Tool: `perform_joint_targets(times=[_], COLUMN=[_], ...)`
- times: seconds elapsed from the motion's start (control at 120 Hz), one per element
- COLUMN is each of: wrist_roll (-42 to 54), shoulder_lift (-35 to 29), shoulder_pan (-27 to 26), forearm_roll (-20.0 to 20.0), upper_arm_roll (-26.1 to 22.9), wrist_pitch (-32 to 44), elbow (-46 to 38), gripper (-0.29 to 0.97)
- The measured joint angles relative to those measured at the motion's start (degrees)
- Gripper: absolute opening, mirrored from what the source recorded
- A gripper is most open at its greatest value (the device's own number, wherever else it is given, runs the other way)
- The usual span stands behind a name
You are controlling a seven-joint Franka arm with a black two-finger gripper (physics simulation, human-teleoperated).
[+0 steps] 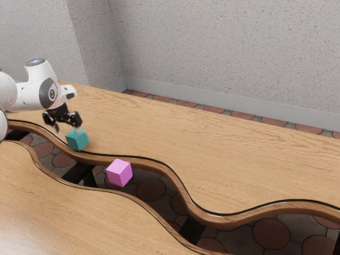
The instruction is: Pick up the blue block with one arm, and put the blue block on the pink block with one arm
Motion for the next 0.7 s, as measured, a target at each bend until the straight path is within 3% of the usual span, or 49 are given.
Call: perform_joint_targets(times=[0.7], wrist_roll=[19.9], shoulder_lift=[4.1], shoulder_pan=[0.0], forearm_roll=[-7.8], upper_arm_roll=[-1.2], wrist_pitch=[7.2], elbow=[-0.7], gripper=[0.68])
